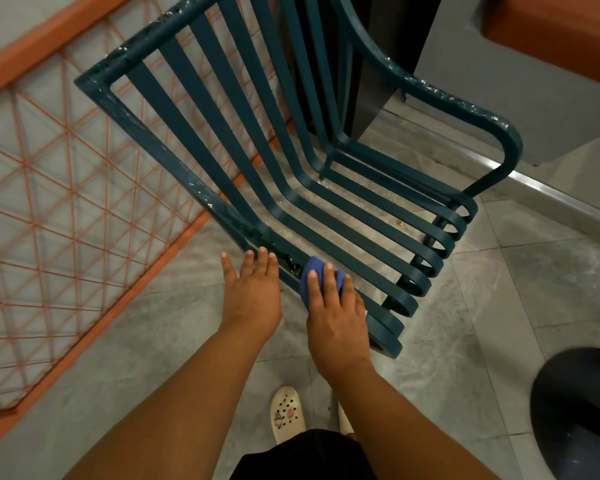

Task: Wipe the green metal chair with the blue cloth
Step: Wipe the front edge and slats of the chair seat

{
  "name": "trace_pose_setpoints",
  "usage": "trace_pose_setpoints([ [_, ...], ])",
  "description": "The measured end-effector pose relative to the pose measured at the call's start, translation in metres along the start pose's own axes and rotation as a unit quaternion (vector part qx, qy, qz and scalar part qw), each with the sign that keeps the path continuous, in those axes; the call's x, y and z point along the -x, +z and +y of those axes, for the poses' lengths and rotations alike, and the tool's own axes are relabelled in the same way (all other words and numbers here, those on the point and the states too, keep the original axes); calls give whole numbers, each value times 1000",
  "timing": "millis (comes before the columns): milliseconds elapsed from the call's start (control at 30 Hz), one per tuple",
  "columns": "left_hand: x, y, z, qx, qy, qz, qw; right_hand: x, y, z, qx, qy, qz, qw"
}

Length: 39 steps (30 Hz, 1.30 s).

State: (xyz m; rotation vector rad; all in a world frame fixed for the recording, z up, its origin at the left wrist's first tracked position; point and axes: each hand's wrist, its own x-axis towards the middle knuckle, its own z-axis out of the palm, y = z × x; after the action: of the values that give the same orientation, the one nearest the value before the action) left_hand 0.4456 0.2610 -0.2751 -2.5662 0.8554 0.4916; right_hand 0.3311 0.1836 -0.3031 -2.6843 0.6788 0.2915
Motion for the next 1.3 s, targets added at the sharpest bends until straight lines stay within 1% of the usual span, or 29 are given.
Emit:
trace_pose_setpoints([
  [67, 0, 1, 0, -4, 2, -1, 1000, 2, -2, 3, 24, 29, 2, 999],
  [167, -2, 2, -1, -9, 5, 4, 1000, -10, -7, -4, 15, 53, -13, 998],
  [200, -1, 2, -1, -8, 8, 6, 1000, -13, -7, -7, 16, 45, -19, 999],
  [300, -2, 4, 0, -7, 8, 9, 1000, -7, -7, -4, 27, -16, -24, 999],
  [333, -1, 4, 0, -9, 8, 6, 1000, -3, -4, 2, 28, -17, -37, 999],
  [400, -2, 4, 0, -14, 12, 1, 1000, 3, -5, 14, 36, 4, -38, 999],
  [433, -2, 3, -1, -15, 13, 1, 1000, 3, -9, 16, 40, 15, -23, 999],
  [533, -3, 2, -2, -19, 18, 2, 1000, -13, -14, 12, 10, 67, -40, 997],
  [567, -3, 1, -1, -22, 19, 0, 1000, -17, -15, 7, 7, 65, -40, 997],
  [633, -2, 1, 0, -25, 15, 4, 1000, -15, -8, -3, 11, 6, -18, 1000],
  [700, -2, 1, 0, -24, 13, 5, 1000, -7, 0, 1, 24, -37, -27, 999],
  [733, -2, 1, 0, -23, 14, 3, 1000, -4, 2, 7, 25, -42, -29, 998],
  [800, -3, 1, -2, -21, 18, 3, 1000, 0, -3, 17, 26, -25, -30, 999],
  [833, -3, 1, -2, -21, 20, 3, 1000, -1, -8, 19, 17, -9, -17, 1000],
  [900, -4, 0, -3, -18, 22, 5, 1000, -14, -12, 16, -10, 38, -33, 999],
  [967, -3, 1, -3, -17, 23, 10, 1000, -28, -18, 6, -55, 59, -26, 996],
  [1067, -3, 3, -3, -15, 22, 20, 999, -40, -25, -8, -192, 49, -12, 980],
  [1133, -3, 4, -7, 9, 24, 32, 999, -42, -23, -7, -284, 59, 26, 957],
  [1167, -3, 5, -9, 27, 25, 37, 999, -41, -22, -8, -308, 53, 46, 949],
  [1233, -3, 7, -15, 72, 25, 51, 996, -41, -19, -12, -316, 14, 58, 947],
  [1300, -3, 10, -19, 113, 18, 65, 991, -45, -15, -17, -268, -27, 40, 962],
])
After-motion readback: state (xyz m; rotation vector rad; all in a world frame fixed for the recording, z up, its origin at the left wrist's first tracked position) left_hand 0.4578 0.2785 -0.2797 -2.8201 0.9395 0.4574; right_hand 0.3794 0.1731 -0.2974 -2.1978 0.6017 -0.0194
